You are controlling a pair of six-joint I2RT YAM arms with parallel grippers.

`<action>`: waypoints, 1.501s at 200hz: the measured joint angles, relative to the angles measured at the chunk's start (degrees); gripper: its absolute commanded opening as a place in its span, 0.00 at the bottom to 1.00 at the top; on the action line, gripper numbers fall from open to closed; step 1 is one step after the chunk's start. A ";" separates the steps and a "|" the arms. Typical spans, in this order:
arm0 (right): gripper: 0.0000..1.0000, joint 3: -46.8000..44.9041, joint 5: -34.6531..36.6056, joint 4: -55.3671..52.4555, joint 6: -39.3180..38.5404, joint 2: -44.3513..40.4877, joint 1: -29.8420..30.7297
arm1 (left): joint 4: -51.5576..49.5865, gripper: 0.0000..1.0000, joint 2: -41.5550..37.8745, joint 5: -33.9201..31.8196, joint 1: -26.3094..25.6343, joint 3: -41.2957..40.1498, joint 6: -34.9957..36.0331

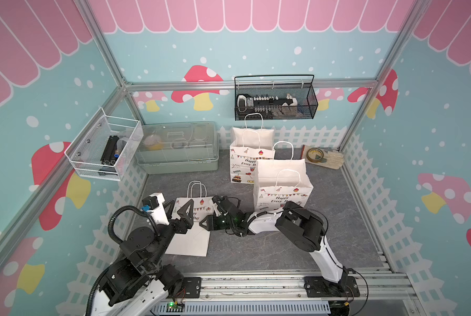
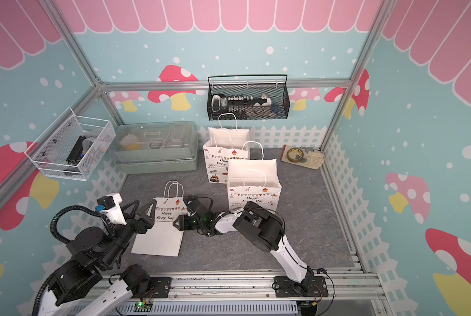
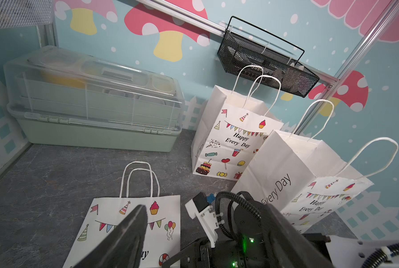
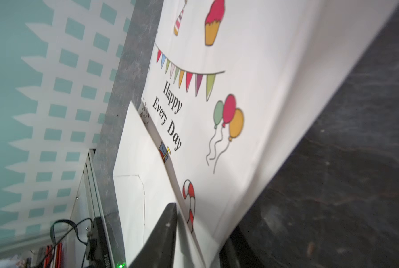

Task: Put away the paper bag
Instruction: Place the paper bag at the center of the board.

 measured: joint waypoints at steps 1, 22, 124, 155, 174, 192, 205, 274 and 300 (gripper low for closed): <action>0.28 -0.09 -0.07 -0.15 -0.35 -0.13 -0.02 | -0.02 0.78 -0.02 0.00 0.00 0.00 0.00; 0.28 -0.57 0.70 -1.57 -1.14 -1.27 -0.42 | 0.00 0.77 -0.22 -0.02 0.00 0.00 0.00; 0.12 2.21 2.91 -9.31 -6.03 -2.86 -0.85 | -0.24 0.78 -0.70 -0.04 0.00 0.00 0.00; 0.12 3.89 2.73 -9.31 -6.03 -2.69 -0.85 | -0.22 0.78 -0.70 -0.04 0.00 0.00 0.00; 0.14 4.61 2.54 -9.33 -6.01 -2.03 -0.85 | -0.22 0.78 -0.70 -0.04 0.00 0.00 0.00; 0.12 4.81 2.27 -9.33 -5.99 -1.33 -0.85 | -0.22 0.77 -0.70 -0.04 0.00 0.00 0.00; 0.08 5.11 2.14 -9.94 -6.23 -0.87 -0.85 | -0.22 0.78 -0.70 -0.04 0.00 0.00 -0.02; 0.00 11.74 -0.24 -14.51 -8.79 1.11 -0.85 | -0.17 0.78 -0.57 -0.02 0.00 0.02 0.00; 0.00 12.13 -0.52 -15.87 -9.38 1.31 -0.85 | -0.17 0.78 -0.46 -0.02 0.00 0.02 0.00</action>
